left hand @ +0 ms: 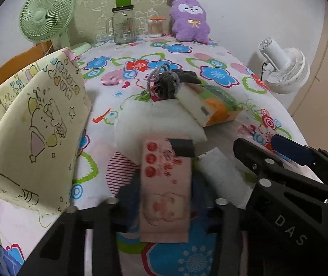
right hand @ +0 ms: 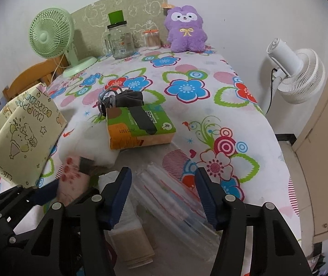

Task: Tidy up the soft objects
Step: 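Grasp the pink tissue pack with the left gripper while the right gripper grasps the straw bag, then lift the pink tissue pack and clear straw bag and carry them toward the fabric box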

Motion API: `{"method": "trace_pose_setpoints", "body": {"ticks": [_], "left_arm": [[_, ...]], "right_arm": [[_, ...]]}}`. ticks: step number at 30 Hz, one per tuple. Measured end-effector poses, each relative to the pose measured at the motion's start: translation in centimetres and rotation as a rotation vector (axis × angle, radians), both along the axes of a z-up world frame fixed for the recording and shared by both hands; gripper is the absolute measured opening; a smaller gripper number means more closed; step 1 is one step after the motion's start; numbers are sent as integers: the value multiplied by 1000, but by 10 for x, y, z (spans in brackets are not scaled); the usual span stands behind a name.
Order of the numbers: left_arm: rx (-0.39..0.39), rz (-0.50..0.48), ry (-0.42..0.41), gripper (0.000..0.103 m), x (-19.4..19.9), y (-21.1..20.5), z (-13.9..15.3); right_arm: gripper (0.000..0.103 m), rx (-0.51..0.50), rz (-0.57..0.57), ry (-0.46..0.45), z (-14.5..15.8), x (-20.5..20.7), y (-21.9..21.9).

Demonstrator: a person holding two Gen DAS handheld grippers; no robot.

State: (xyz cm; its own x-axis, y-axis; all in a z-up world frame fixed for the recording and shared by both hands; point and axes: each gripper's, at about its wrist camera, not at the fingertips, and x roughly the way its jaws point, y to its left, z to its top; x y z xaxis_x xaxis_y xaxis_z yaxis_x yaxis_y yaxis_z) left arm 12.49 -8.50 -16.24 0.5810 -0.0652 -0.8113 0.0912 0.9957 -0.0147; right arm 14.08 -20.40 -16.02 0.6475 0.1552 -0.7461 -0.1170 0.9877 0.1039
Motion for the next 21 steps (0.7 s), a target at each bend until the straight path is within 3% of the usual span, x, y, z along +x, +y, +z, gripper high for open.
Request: {"method": "trace_pose_setpoints", "body": {"ticks": [7,13,21], "left_arm": [[27,14,-13,40,-6,-3,3],[32,-23,-15,40,-15,-15,4],[68,-17,-20,40,-11,-21,1]], "right_arm": [[74,6,12,-17,5,-11,-5],[74,-13,5,-7,5,-19,-12],[71,46,-21,66,-11,-13,-20]]}}
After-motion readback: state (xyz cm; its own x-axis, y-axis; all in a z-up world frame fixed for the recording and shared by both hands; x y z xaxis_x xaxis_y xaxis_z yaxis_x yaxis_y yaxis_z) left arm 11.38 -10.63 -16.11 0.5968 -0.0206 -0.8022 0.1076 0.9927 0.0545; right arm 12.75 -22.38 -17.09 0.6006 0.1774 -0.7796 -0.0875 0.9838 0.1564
